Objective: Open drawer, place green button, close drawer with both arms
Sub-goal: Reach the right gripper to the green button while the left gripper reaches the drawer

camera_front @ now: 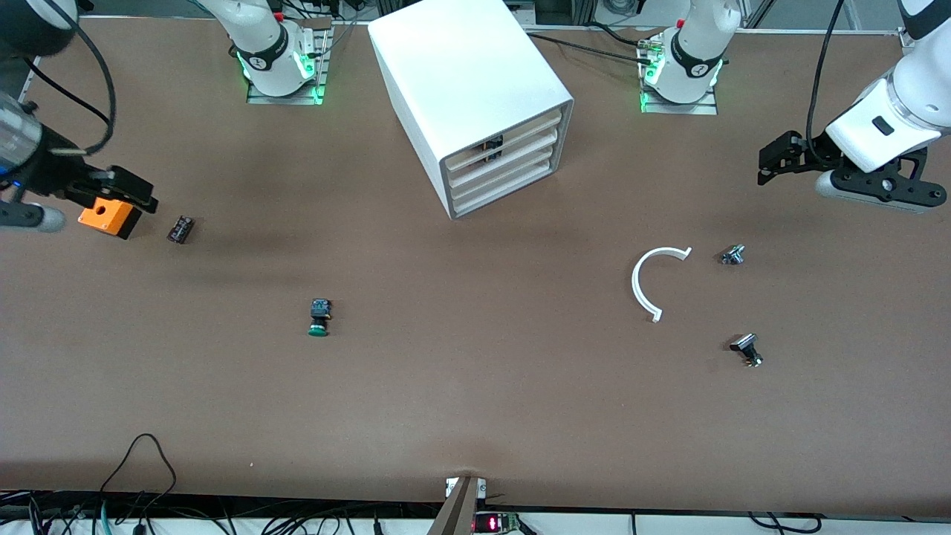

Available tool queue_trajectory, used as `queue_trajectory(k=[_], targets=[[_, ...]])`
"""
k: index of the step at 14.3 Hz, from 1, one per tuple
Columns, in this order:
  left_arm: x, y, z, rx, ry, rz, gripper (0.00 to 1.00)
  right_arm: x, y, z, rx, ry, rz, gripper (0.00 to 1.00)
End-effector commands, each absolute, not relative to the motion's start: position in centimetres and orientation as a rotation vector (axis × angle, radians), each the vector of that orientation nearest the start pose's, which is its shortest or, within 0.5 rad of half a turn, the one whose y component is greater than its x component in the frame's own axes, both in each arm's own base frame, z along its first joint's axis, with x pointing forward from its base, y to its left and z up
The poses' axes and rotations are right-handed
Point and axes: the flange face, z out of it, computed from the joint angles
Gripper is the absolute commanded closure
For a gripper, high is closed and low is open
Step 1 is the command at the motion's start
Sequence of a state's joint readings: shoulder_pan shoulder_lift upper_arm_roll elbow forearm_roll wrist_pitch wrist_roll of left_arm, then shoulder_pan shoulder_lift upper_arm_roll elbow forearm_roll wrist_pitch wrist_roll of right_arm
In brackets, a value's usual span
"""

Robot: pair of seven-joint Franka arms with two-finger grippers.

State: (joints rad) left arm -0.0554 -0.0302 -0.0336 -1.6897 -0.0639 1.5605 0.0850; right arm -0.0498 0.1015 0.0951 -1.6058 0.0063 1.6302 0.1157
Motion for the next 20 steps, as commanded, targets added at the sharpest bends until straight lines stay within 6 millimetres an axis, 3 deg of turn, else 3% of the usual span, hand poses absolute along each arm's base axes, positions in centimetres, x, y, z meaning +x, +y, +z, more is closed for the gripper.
queue_trajectory(k=[1, 4, 6, 7, 9, 11, 12, 14, 15, 17, 20], targets=[[52.3, -7.2, 58.4, -3.271, 0.337, 0.338, 0.0, 58.7, 4.9, 51.5, -3.108, 0.058, 0.23, 0.0], [50.2, -9.6, 55.9, -3.321, 0.421, 0.761, 0.0, 60.2, 8.0, 46.3, -3.095, -0.022, 0.258, 0.0], [50.0, -11.7, 53.1, -3.34, 0.486, 1.054, 0.0, 60.9, 9.8, 42.7, -3.083, -0.064, 0.247, 0.0], [50.5, -12.6, 51.2, -3.373, 0.504, 1.193, 0.0, 61.1, 10.2, 41.0, -3.079, -0.07, 0.221, 0.0], [52.0, -14.4, 45.3, -3.407, 0.532, 1.547, 0.0, 60.7, 11.4, 37.2, -3.071, -0.096, 0.169, 0.0], [53.3, -15.9, 39.4, -3.468, 0.758, 1.713, 0.0, 59.9, 12.1, 33.7, -3.064, -0.11, 0.092, 0.0], [54.0, -16.9, 36.7, -3.513, 0.934, 1.655, 0.0, 59.7, 12.6, 32.0, -3.055, -0.121, 0.048, 0.0], [54.6, -19.7, 33.9, -3.577, 1.308, 1.338, 0.0, 59.6, 13.2, 28.2, -3.039, -0.145, 0.006, 0.0], [54.1, -20.9, 33.5, -3.567, 1.387, 1.282, 0.0, 59.8, 13.5, 26.6, -3.029, -0.157, -0.008, 0.0], [54.0, -21.4, 32.1, -3.607, 1.388, 1.208, 0.0, 59.8, 14.7, 24.1, -3.014, -0.175, -0.035, 0.0], [52.4, -22.1, 27.3, -3.701, 1.514, 0.961, 0.01, 60.1, 16.1, 21.3, -2.992, -0.19, -0.093, 0.0]])
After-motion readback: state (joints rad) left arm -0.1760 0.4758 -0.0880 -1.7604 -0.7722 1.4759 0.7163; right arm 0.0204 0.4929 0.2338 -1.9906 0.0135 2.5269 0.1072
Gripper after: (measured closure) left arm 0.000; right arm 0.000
